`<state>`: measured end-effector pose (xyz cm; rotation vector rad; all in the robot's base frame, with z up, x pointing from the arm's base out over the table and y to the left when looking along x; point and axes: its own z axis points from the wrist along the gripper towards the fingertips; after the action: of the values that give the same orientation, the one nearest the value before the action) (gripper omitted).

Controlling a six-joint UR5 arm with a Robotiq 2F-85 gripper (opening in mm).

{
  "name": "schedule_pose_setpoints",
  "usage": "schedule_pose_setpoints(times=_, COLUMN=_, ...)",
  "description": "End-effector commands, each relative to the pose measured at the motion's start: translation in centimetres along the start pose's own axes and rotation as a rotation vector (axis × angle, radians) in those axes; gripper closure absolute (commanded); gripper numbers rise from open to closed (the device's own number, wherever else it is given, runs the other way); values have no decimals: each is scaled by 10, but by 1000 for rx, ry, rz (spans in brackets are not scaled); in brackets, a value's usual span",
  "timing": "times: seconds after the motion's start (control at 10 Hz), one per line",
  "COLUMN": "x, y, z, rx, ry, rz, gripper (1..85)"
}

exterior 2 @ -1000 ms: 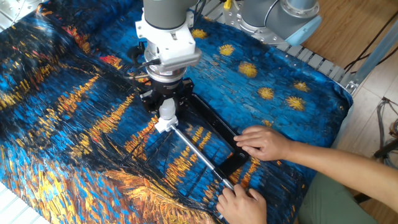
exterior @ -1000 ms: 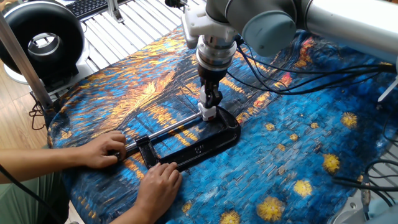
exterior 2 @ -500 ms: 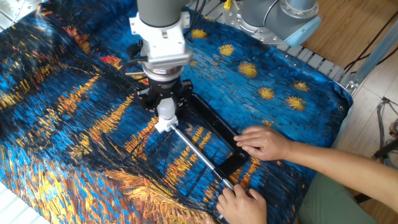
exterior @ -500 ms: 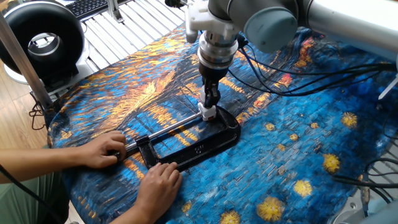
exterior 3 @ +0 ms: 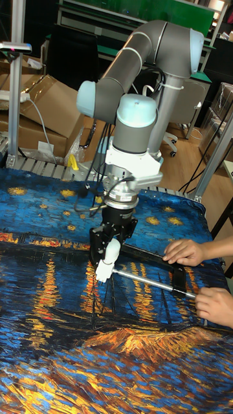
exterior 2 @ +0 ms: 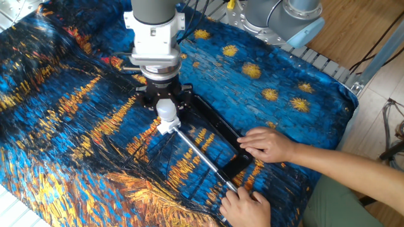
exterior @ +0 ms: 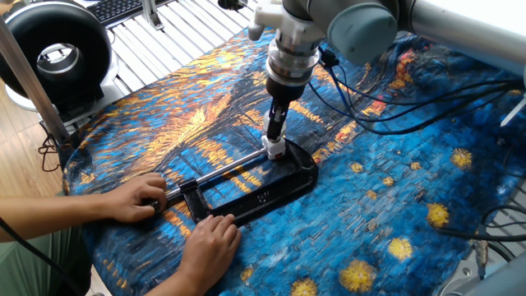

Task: Install the light bulb by rotating it

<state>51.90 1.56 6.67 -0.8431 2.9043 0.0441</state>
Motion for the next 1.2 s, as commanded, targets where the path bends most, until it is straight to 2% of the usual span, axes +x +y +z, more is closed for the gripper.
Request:
schedule_pose_setpoints(times=0.0, x=4, y=1, z=-1, rx=-10, ry=7, rz=208, gripper=537)
schedule_pose_setpoints(times=0.3, x=7, y=9, z=-3, rx=-38, ry=23, rz=282, gripper=540)
schedule_pose_setpoints(times=0.6, x=10, y=26, z=-5, rx=-103, ry=57, rz=286, gripper=347)
schedule_pose_setpoints(times=0.7, x=15, y=30, z=-7, rx=-122, ry=86, rz=276, gripper=273)
schedule_pose_setpoints(times=1.1, x=21, y=35, z=-9, rx=-131, ry=124, rz=217, gripper=163)
